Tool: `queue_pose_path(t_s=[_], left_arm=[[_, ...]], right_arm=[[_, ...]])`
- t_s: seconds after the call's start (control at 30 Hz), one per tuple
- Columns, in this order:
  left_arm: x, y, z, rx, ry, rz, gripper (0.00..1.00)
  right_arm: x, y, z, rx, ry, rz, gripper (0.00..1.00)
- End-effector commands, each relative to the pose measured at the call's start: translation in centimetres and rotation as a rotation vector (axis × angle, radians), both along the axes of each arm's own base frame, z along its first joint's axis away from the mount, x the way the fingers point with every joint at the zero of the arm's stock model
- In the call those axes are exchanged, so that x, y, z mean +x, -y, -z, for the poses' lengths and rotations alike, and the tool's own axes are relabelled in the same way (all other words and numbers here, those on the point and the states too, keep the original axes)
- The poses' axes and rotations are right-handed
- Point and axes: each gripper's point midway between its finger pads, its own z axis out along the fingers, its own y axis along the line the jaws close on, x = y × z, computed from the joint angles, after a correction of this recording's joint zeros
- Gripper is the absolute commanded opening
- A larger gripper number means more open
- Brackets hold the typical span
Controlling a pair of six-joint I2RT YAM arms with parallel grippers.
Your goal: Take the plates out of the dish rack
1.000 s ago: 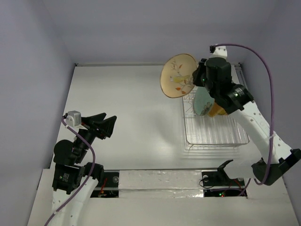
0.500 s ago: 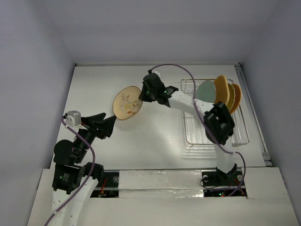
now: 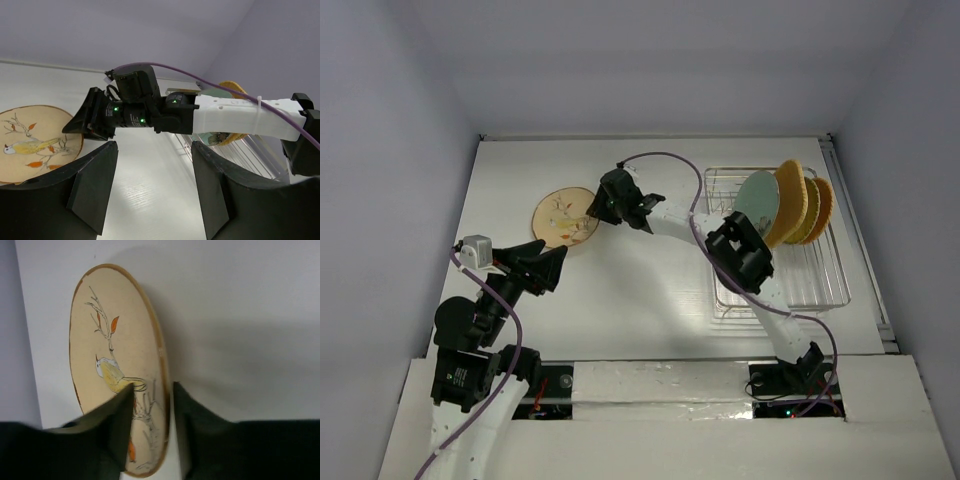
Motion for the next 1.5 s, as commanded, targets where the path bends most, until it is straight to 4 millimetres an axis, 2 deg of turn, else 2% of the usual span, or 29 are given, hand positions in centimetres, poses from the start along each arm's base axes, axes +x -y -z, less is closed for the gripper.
queue_pose_path(t_s=[0.0,0.03,0.1,0.17,0.23,0.27,0.3,0.33,0.4,0.43,0.47,0.5,0.53,0.57,0.63,0.67,0.7,0.73,0.77,0.8,0.83,0.87,0.9,0.93,1.0,1.03,1.13,1.3,1.47], left_arm=[[-0.1,0.2,-0.9,-0.012,0.033,0.012,0.57],[-0.1,0.2,-0.9,-0.011,0.033,0.01,0.57],[0.0,0.2,-0.8,-0.012,0.03,0.009,0.57],[0.0,0.2,-0.8,-0.011,0.03,0.007,0.57],[0.1,0.2,-0.8,-0.011,0.025,0.006,0.57],[0.1,0.2,-0.8,-0.011,0.025,0.008,0.57],[0.1,0.2,-0.8,-0.011,0.025,0.006,0.57],[0.1,0.2,-0.7,-0.01,0.024,0.006,0.57],[0.1,0.2,-0.7,-0.009,0.021,0.006,0.57],[0.1,0.1,-0.7,-0.011,0.022,0.005,0.57],[0.2,0.1,-0.7,-0.009,0.021,0.004,0.57],[0.2,0.1,-0.7,-0.009,0.021,0.004,0.57],[0.1,0.2,-0.7,-0.009,0.023,0.006,0.57],[0.1,0.2,-0.7,-0.01,0.024,0.006,0.57],[0.1,0.2,-0.8,-0.012,0.027,0.008,0.57],[0.1,0.2,-0.7,-0.011,0.025,0.009,0.55],[0.0,0.2,-0.8,-0.012,0.03,0.011,0.54],[0.0,0.3,-0.8,-0.01,0.03,0.013,0.51],[0.1,0.3,-0.8,-0.011,0.028,0.014,0.48],[0.1,0.3,-0.7,-0.011,0.027,0.014,0.47],[0.1,0.3,-0.7,-0.01,0.025,0.017,0.47],[0.1,0.3,-0.8,-0.01,0.028,0.017,0.47],[0.2,0.4,-0.7,-0.008,0.025,0.018,0.47],[0.2,0.4,-0.6,-0.006,0.02,0.021,0.46],[0.3,0.5,-0.6,-0.006,0.019,0.023,0.46],[0.3,0.5,-0.6,-0.004,0.018,0.022,0.46],[0.3,0.5,-0.5,-0.003,0.017,0.024,0.47],[0.4,0.5,-0.4,-0.003,0.008,0.023,0.47],[0.5,0.6,-0.3,-0.001,0.008,0.027,0.47]], right_arm=[[-0.3,-3.9,-6.0,0.166,0.088,-0.041,0.47],[-0.4,-3.8,-5.9,0.158,0.087,-0.044,0.67],[-0.7,-3.5,-6.0,0.124,0.082,-0.059,0.84],[-0.9,-3.0,-6.5,0.095,0.096,-0.067,0.92],[-1.5,-1.4,-6.7,0.049,0.109,-0.062,0.99],[-1.4,-1.1,-8.4,0.053,0.142,-0.057,0.99],[-1.9,-0.2,-7.9,0.024,0.139,-0.056,1.0],[-2.1,0.9,-11.0,0.029,0.188,-0.036,1.0],[-2.7,2.9,-13.1,-0.028,0.252,-0.033,0.98],[-3.0,5.0,-12.4,-0.095,0.262,0.003,0.86],[-3.9,7.1,-16.6,-0.093,0.336,0.02,0.74],[-4.1,9.0,-17.6,-0.115,0.358,0.048,0.56],[-4.1,12.6,-15.7,-0.193,0.34,0.104,0.17],[-4.9,15.9,-19.2,-0.191,0.394,0.16,0.0],[-5.8,20.8,-19.4,-0.244,0.404,0.228,0.0],[-6.0,24.7,-17.1,-0.312,0.365,0.286,0.0],[-7.3,27.8,-19.1,-0.307,0.387,0.335,0.0],[-7.8,30.3,-18.9,-0.335,0.382,0.387,0.0],[-8.3,33.5,-17.2,-0.388,0.348,0.442,0.0],[-9.3,35.4,-16.8,-0.426,0.331,0.472,0.0],[-10.4,37.9,-18.2,-0.436,0.361,0.553,0.0],[-11.0,39.4,-18.1,-0.458,0.357,0.592,0.0],[-11.8,41.4,-17.2,-0.506,0.327,0.632,0.04],[-12.3,42.7,-17.7,-0.513,0.333,0.673,0.16],[-12.9,45.0,-17.3,-0.552,0.302,0.723,0.32],[-12.9,45.2,-17.2,-0.551,0.296,0.717,0.5],[-12.2,45.7,-16.4,-0.565,0.273,0.695,0.61],[-10.0,46.6,-13.5,-0.628,0.197,0.671,0.6],[-7.7,45.9,-12.2,-0.632,0.189,0.631,0.47]])
